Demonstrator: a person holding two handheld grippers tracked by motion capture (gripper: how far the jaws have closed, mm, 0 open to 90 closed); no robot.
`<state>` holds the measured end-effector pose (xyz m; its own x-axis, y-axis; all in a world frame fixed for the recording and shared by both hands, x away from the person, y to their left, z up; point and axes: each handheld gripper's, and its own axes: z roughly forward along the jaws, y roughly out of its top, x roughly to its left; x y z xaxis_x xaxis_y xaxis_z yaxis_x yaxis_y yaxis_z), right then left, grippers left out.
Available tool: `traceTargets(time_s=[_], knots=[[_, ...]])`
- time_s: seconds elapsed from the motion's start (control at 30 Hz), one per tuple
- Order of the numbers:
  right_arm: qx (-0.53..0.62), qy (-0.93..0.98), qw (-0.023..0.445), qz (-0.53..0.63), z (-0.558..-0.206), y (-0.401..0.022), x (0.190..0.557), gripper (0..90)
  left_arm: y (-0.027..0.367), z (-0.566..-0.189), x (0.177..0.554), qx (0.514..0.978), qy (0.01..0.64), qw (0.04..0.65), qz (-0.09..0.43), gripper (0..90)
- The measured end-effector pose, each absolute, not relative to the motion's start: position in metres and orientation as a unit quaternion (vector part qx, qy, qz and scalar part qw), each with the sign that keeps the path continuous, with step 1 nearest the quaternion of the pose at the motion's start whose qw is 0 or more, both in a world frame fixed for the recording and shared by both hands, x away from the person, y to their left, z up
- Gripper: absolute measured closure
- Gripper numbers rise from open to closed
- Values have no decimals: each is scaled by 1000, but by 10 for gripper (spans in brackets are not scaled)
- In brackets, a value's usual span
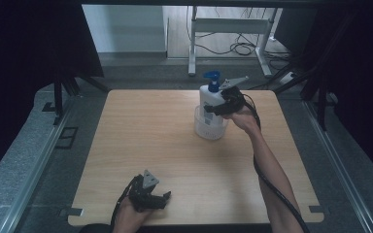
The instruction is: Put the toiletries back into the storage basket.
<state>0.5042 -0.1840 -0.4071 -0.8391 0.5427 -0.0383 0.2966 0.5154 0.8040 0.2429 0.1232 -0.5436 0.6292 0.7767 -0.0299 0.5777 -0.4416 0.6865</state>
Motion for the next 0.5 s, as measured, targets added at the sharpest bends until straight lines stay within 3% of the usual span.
traceTargets(time_s=[0.5], knots=[[251, 857, 140, 429, -428, -183, 507, 371, 123, -543, 243, 837, 404, 339, 147, 114]])
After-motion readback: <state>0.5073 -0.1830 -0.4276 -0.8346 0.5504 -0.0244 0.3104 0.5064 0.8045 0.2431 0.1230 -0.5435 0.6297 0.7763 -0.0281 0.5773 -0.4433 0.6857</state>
